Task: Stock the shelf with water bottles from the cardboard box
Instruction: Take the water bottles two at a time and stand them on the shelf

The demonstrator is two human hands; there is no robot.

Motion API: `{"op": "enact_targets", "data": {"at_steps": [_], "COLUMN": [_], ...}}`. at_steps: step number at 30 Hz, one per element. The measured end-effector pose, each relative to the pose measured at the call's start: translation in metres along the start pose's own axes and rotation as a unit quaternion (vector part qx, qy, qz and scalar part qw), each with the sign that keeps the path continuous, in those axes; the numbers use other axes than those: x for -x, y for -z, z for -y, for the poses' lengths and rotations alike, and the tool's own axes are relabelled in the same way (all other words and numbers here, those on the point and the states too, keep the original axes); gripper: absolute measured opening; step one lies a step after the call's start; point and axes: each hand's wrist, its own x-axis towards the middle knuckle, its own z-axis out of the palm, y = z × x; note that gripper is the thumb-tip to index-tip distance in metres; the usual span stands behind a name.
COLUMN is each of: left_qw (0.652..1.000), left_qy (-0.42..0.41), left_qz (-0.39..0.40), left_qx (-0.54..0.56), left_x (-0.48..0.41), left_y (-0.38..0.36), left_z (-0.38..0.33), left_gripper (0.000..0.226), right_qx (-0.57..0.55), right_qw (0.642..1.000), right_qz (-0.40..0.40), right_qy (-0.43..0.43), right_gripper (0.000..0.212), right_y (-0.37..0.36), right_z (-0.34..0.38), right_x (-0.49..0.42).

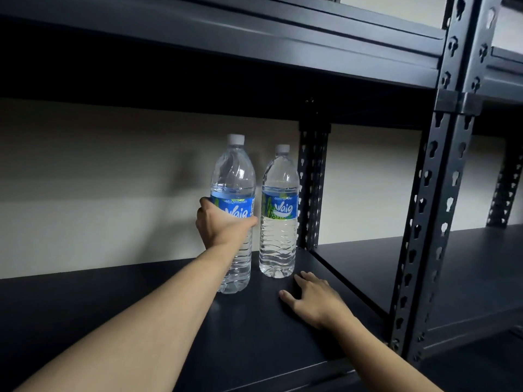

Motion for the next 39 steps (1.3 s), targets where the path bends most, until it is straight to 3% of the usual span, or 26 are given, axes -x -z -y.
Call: {"op": "enact_targets", "data": {"at_steps": [8, 14, 19, 26, 39], "left_qw": [1.0, 0.995, 0.996, 0.994, 0.994], "left_qy": [-0.01, -0.072, -0.042, 0.009, 0.029], "left_qz": [0.011, 0.071, 0.083, 0.092, 0.089], "left_qx": [0.009, 0.008, -0.013, -0.049, -0.051], "left_x": [-0.005, 0.02, 0.042, 0.038, 0.021], "left_y": [-0.017, -0.013, -0.019, -0.03, -0.033], "left_z": [0.022, 0.069, 0.1, 0.104, 0.111], "left_gripper": [0.084, 0.11, 0.094, 0.095, 0.086], "right_qx": [0.008, 0.007, 0.012, 0.014, 0.016], "right_qw": [1.0, 1.0, 1.0, 1.0, 1.0], "right_qz": [0.011, 0.013, 0.012, 0.014, 0.006], "right_qy": [-0.001, -0.003, -0.002, -0.015, -0.014], "right_gripper": [0.076, 0.078, 0.076, 0.081, 0.079], "right_y": [-0.001, -0.001, 0.001, -0.006, -0.004], "right_z": [0.0, -0.001, 0.0, -0.003, -0.003], "right_x": [-0.002, -0.002, -0.001, -0.007, -0.006]}}
